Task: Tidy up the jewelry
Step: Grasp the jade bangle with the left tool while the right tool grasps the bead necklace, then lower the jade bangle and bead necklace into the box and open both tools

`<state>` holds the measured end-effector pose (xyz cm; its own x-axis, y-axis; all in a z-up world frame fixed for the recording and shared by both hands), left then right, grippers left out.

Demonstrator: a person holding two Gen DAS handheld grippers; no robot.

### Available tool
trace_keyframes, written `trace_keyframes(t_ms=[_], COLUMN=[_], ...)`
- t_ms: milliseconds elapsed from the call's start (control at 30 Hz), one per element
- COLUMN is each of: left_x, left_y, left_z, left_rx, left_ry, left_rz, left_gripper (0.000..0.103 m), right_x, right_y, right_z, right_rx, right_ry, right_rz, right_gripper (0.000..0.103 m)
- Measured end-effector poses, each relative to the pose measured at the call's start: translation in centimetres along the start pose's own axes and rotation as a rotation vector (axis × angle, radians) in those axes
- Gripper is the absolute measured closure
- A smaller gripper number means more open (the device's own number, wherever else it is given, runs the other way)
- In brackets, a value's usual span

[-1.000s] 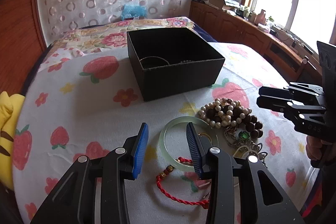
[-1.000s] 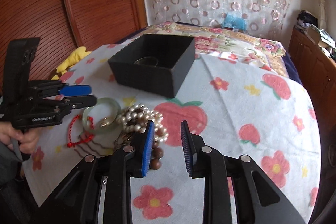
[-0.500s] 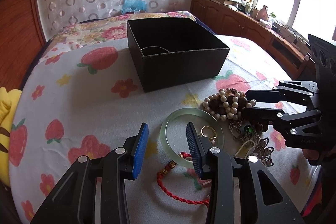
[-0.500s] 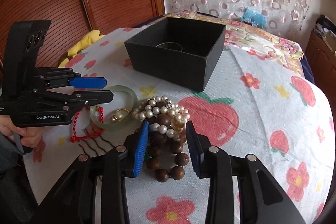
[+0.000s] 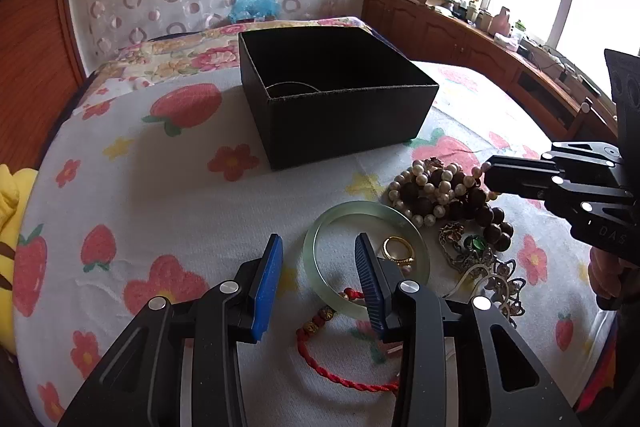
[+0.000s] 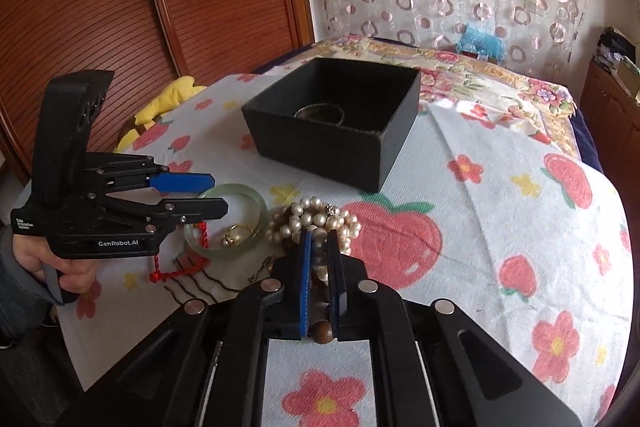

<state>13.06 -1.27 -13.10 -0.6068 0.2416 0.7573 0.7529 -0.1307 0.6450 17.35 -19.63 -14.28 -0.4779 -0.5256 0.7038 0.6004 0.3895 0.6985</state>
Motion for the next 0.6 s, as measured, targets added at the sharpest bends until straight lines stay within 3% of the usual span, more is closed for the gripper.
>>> trace_keyframes(t_ms=[233,400,600], left_x=[-0.4,-0.6,0.3], left_y=[0.3,0.5,0.7], left_z=[0.1,0.1,-0.3], left_rx=[0.01,-0.001,-0.019], left_ry=[-0.023,-0.012,0.01], left_rz=[0.004,0.009,-0.025], left_gripper=[0.069,0.093,0.095], right_x=[1.7,3.5,5.0], right_y=[1.1,2.2,3.6], right_z=[-0.7,-0.9,-0.7], right_rx=[-0.024,-0.026,-0.015], right_ry=[-0.025,-0.046,-0.061], right_rz=[-0.055,-0.104,-0.144], right_gripper=[0.094,0.094,0.094])
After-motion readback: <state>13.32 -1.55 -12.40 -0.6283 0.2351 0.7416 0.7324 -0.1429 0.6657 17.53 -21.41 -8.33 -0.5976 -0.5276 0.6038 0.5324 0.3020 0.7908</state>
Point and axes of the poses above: each gripper's, at about its wrist camera, not at the fingertips, and x roughly against the way its jaws point, z to its left, y to its top, the point moved 3 cm from there along -x, roughly the way its jaws point
